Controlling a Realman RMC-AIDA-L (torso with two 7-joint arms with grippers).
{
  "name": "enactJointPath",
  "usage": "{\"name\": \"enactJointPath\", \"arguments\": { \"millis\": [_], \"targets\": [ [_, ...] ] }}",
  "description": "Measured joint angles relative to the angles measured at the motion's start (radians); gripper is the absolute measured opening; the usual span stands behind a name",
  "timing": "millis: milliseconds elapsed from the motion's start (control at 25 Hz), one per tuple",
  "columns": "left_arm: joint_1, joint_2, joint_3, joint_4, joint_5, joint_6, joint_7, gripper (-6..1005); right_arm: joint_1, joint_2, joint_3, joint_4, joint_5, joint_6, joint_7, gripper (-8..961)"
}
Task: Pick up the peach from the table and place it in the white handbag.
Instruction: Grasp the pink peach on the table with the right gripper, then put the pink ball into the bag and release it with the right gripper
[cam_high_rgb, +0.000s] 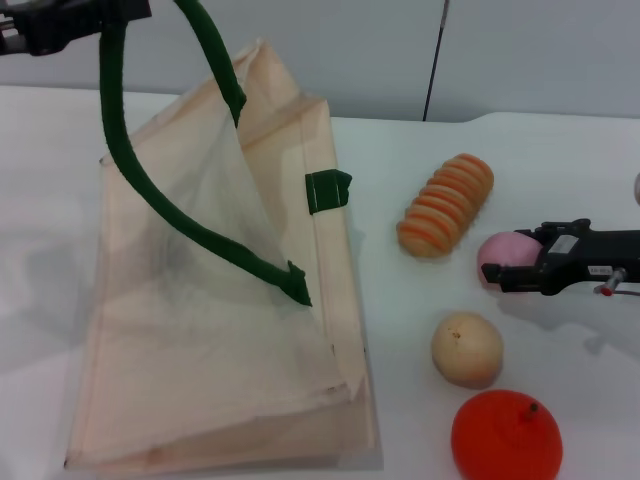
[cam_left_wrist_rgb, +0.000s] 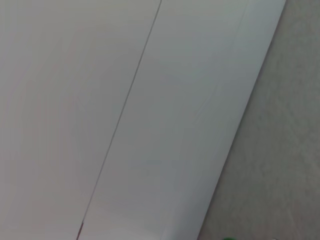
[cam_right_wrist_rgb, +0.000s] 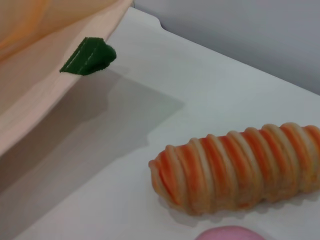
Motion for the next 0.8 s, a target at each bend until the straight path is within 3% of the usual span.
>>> {"name": "enactJointPath", "arguments": {
  "millis": [600, 800],
  "targets": [
    [0.001, 0.000, 0.000, 0.000, -0.001, 0.000, 0.000, 150, -0.013, 0.000, 0.026, -0.042, 0.048, 0.011, -0.010, 683],
    [-0.001, 0.000, 0.000, 0.000, 0.000, 0.000, 0.000, 151, -0.018, 0.000, 0.125, -0.081, 0.052, 0.117, -0.040, 631]
  ]
}}
